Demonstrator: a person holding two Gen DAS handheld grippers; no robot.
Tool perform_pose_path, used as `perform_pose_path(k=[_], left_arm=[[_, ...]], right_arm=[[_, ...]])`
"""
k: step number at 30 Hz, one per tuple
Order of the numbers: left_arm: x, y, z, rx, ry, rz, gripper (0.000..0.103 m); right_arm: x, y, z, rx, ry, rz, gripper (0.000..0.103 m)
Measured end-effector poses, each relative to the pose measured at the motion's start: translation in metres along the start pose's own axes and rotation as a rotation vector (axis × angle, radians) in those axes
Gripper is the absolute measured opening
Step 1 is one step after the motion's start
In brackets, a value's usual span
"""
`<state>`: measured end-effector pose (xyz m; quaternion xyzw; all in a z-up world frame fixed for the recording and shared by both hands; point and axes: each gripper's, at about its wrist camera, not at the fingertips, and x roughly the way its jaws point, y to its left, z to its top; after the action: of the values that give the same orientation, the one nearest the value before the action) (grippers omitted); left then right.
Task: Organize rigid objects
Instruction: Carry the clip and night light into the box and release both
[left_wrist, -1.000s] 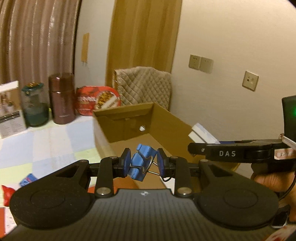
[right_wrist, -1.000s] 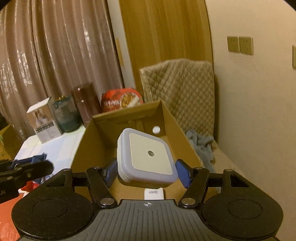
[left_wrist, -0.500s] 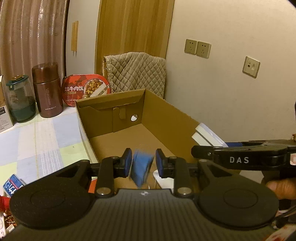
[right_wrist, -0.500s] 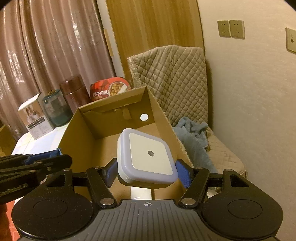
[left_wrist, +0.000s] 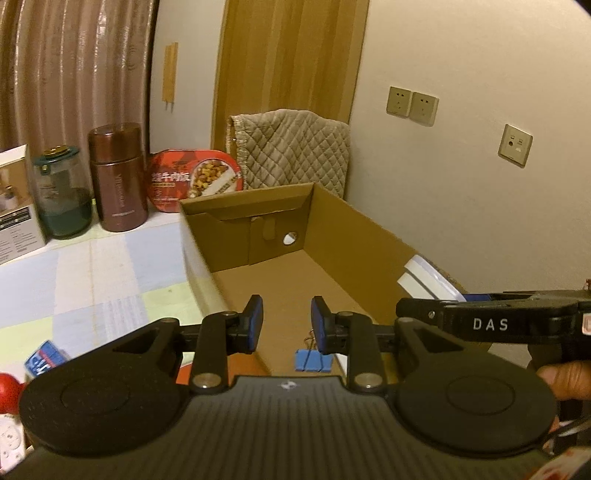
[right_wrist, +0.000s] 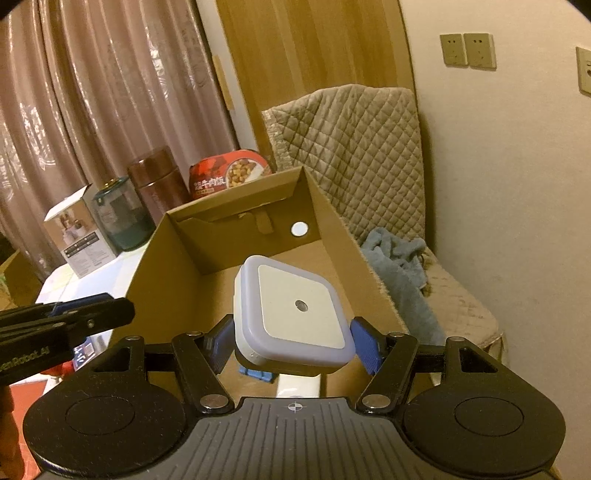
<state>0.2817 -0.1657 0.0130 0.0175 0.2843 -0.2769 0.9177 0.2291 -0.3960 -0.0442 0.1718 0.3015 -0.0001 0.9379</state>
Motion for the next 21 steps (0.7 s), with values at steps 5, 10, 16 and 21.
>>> perform_pose_path(k=[5,10,16,21], left_arm=[[-0.011,0.007,-0.003,-0.003,-0.005,0.01,0.024],[-0.017,0.016,-0.005,-0.023,-0.013,0.018,0.024],[-0.028,0.028,-0.007,-0.041,-0.022,0.033,0.024],[-0.039,0.039,-0.008,-0.048,-0.034,0.053,0.024]], right_arm=[[0.002,0.006,-0.002,-0.001,0.007,0.01,0.063],[0.007,0.012,-0.003,0.016,0.028,0.046,0.063],[0.014,0.022,-0.003,0.003,0.035,0.061,0.063],[0.009,0.024,-0.001,0.02,-0.009,0.054,0.063]])
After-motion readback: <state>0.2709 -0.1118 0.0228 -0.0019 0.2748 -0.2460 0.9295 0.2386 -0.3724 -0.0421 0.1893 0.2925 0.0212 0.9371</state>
